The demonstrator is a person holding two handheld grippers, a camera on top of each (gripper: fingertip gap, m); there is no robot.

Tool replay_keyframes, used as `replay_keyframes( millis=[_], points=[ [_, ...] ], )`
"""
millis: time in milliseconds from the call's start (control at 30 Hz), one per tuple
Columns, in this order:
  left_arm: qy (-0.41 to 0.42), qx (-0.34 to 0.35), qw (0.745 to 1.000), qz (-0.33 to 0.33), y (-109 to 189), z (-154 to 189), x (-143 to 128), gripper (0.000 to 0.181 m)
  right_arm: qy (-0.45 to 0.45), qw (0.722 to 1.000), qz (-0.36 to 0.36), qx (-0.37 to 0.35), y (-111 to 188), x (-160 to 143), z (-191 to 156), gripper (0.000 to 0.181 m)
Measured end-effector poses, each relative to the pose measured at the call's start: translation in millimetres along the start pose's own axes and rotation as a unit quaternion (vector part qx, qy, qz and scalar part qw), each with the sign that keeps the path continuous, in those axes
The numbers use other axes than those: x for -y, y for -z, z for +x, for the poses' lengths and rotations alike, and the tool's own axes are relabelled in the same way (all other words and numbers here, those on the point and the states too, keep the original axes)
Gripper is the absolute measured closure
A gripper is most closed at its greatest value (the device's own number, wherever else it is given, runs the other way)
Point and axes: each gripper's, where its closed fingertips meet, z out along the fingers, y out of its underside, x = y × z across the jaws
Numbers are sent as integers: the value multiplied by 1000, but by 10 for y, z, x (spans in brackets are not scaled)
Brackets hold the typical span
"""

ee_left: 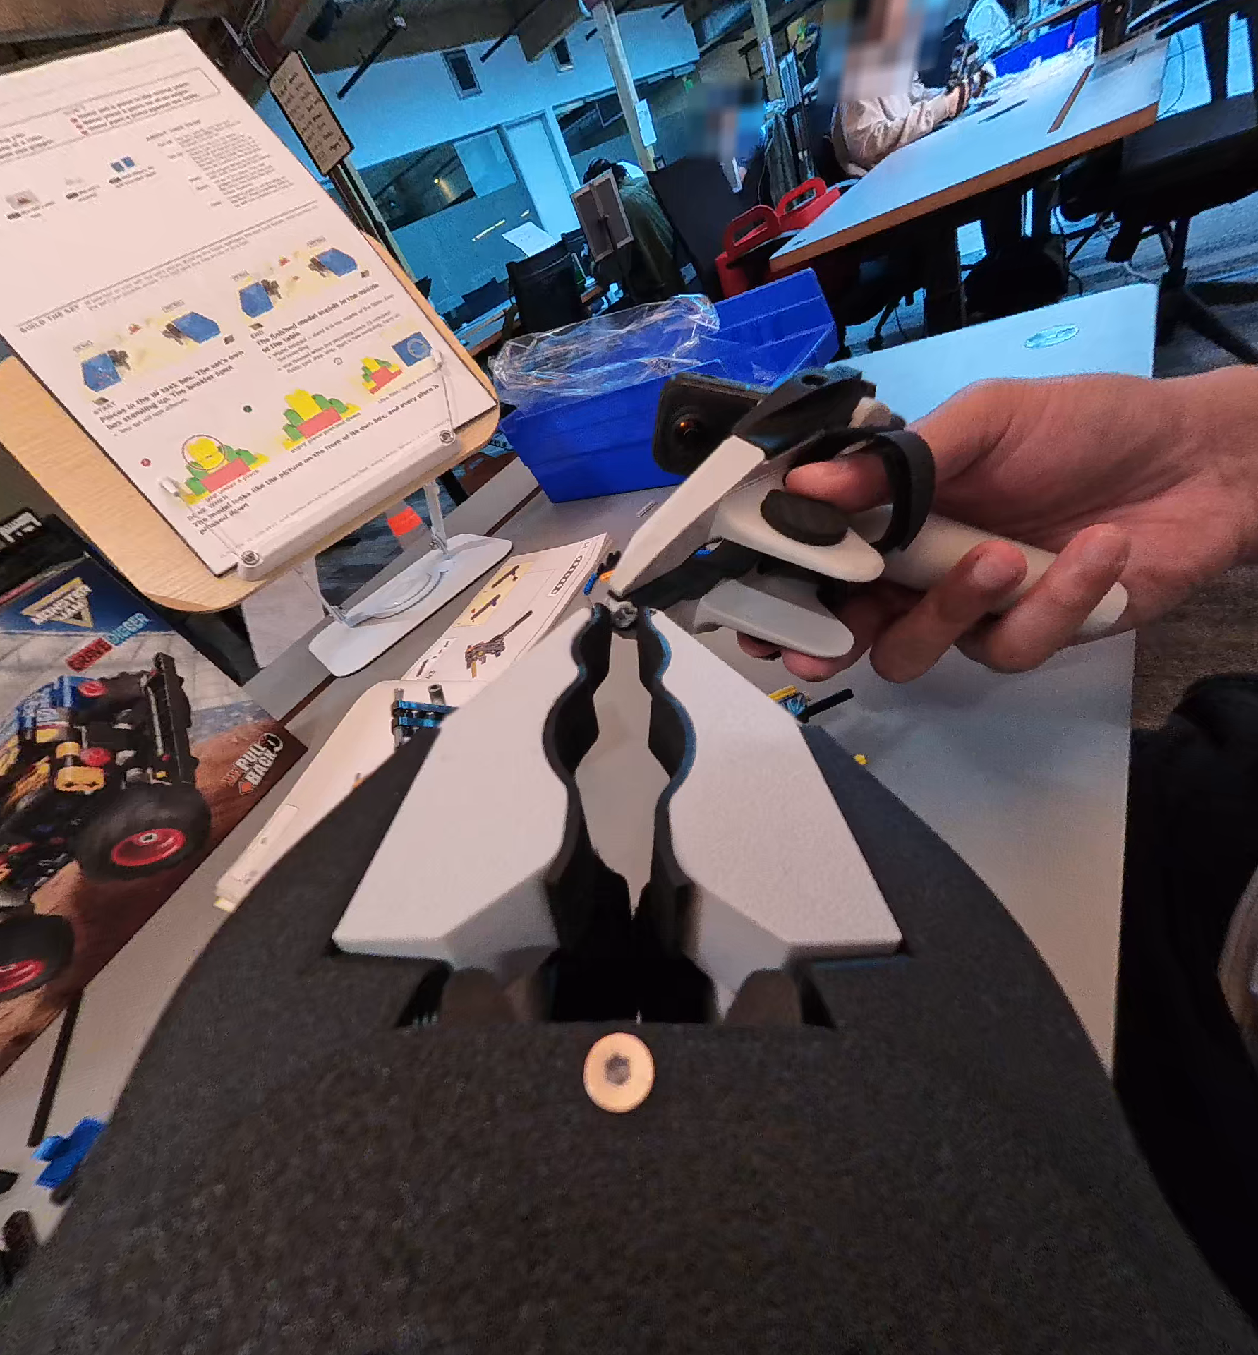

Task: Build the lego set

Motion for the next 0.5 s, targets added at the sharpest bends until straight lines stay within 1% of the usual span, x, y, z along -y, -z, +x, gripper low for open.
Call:
replay_keyframes(
  millis=[33, 200, 367, 433, 500],
  points=[
    [14, -5, 1000, 1, -1, -3, -2, 176, 3, 1000, 1, 1, -3, 4, 2, 176],
    [85, -18, 996, 21, -13, -24, -3, 176, 43, 999, 1, -18, -11, 19, 28, 176],
    [92, -18, 995, 14, -28, -37, -36, 176, 88, 995, 2, -53, -7, 31, 79, 176],
    [87, -19, 996, 12, -26, -29, -63, 176, 143, 985, -7, -92, -3, 23, 104, 176],
    [79, -23, 997, 14, -16, -12, -82, 176, 228, 962, -28, -146, 1, 8, 127, 176]
  ],
)
